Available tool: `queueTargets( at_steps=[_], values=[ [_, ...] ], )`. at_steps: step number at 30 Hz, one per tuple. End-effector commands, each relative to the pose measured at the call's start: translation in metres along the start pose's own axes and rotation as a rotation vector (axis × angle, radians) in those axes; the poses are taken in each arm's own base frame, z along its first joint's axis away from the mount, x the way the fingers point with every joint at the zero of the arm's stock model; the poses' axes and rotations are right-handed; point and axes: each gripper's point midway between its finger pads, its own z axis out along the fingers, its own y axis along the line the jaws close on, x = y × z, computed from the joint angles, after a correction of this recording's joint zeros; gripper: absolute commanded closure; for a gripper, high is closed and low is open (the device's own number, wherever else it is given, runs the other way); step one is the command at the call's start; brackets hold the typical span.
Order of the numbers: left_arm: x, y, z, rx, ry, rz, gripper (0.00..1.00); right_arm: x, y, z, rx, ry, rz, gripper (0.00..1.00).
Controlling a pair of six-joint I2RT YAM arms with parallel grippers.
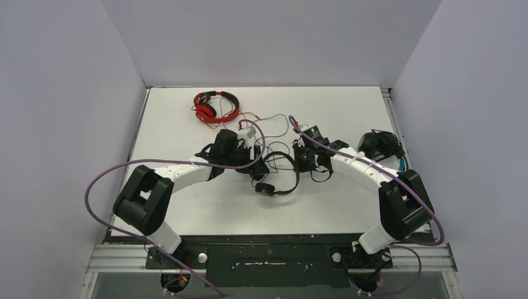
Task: Wrap the headphones
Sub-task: Pick up the headphones from the center of the board.
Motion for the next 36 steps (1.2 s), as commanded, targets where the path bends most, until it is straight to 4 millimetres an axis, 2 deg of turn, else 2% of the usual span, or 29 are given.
queueTargets(
  at_steps=[1, 6, 13, 14, 17, 20, 24, 27, 33, 36],
  values=[
    [-0.034, -0.042, -0.024, 0.197, -0.101, 0.015, 0.50, -0.034, 0.023, -0.028, -0.079, -0.114, -0.034, 0.94],
    [-0.036, -0.065, -0.041, 0.358, -0.064, -0.060, 0.51, -0.037, 0.025, -0.039, -0.092, -0.148, -0.060, 0.94],
    [-0.042, -0.083, -0.053, 0.424, -0.048, -0.100, 0.51, -0.039, 0.022, -0.051, -0.073, -0.204, -0.064, 0.91],
    [-0.043, -0.083, -0.054, 0.414, -0.056, -0.091, 0.51, -0.039, 0.021, -0.052, -0.068, -0.207, -0.060, 0.89],
    [-0.048, -0.085, -0.059, 0.398, -0.073, -0.065, 0.51, -0.038, 0.020, -0.052, -0.065, -0.211, -0.054, 0.74],
    [-0.050, -0.091, -0.066, 0.408, -0.077, -0.047, 0.52, -0.034, 0.018, -0.048, -0.060, -0.213, -0.053, 0.66],
    [-0.053, -0.098, -0.077, 0.407, -0.084, -0.023, 0.52, -0.038, 0.021, -0.051, -0.082, -0.257, -0.077, 0.51],
    [-0.054, -0.104, -0.083, 0.414, -0.081, -0.004, 0.52, -0.042, 0.021, -0.055, -0.084, -0.294, -0.094, 0.44],
    [-0.051, -0.111, -0.089, 0.424, -0.051, 0.021, 0.52, -0.052, 0.020, -0.064, -0.058, -0.358, -0.145, 0.42],
    [-0.048, -0.113, -0.091, 0.412, -0.034, 0.023, 0.52, -0.056, 0.024, -0.072, -0.057, -0.396, -0.166, 0.46]
  ],
)
